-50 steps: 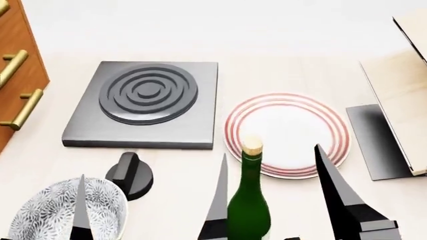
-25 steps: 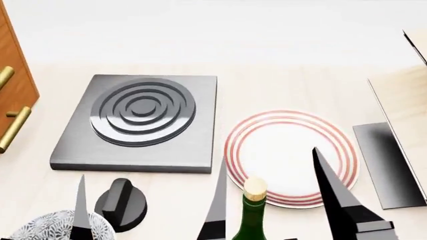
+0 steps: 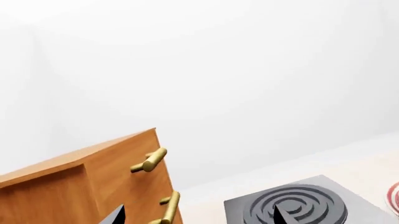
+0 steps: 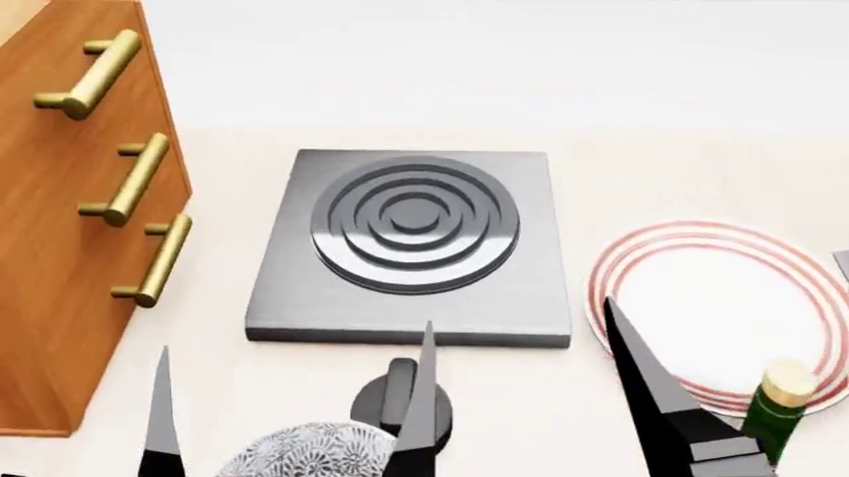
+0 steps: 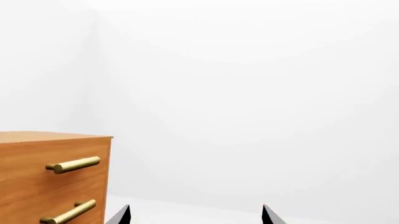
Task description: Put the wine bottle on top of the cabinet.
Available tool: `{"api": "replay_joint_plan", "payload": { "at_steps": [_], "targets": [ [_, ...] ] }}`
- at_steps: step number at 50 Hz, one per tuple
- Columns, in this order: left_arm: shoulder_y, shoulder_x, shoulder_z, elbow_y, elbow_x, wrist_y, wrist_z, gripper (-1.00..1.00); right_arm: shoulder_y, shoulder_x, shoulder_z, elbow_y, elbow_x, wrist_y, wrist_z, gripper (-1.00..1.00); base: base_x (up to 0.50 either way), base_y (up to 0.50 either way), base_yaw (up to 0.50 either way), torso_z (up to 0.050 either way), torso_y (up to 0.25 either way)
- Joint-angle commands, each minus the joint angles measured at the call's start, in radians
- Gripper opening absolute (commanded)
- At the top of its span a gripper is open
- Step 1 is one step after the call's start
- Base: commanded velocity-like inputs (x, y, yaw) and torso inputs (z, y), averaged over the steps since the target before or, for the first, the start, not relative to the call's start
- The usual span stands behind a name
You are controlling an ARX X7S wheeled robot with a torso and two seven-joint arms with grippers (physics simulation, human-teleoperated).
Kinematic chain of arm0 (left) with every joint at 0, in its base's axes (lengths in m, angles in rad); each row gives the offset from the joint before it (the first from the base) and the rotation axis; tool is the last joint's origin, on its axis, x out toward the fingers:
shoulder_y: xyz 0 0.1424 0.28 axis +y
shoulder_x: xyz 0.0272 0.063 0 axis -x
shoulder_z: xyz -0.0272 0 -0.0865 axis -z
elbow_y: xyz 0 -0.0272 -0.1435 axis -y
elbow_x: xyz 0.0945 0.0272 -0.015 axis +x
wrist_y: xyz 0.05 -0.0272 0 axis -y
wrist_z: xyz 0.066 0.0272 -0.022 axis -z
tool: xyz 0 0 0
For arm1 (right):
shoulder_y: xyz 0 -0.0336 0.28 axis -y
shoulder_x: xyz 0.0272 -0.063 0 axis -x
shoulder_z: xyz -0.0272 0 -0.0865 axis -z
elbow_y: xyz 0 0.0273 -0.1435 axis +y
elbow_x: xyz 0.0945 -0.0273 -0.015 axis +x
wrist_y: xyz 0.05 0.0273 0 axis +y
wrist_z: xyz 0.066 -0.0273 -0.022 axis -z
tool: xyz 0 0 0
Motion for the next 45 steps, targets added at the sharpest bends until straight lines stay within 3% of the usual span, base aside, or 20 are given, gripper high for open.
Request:
{"api": "replay_joint_plan", "payload": {
  "at_steps": [1,23,45],
  "targets": [
    [0.002,0.017,-0.026,0.003,-0.025,0.039,0.032,1.00,0.002,-0.006,0.018,0.002,-0.010,-0.003,-0.004,1.00,0.00,0.50,0.00,0.000,0.000],
    [0.004,0.006,-0.021,-0.001,-0.041,0.046,0.018,1.00,0.003,0.030,0.002,-0.009,-0.019,0.000,0.032,1.00,0.00,0.03,0.00,0.000,0.000],
    [0.000,0.001,-0.018,0.006,-0.057,0.045,0.008,1.00,0.054,0.124,0.302,0.053,0.091,0.079,0.044,1.00,0.00,0.00,0.00,0.000,0.000]
  ]
}}
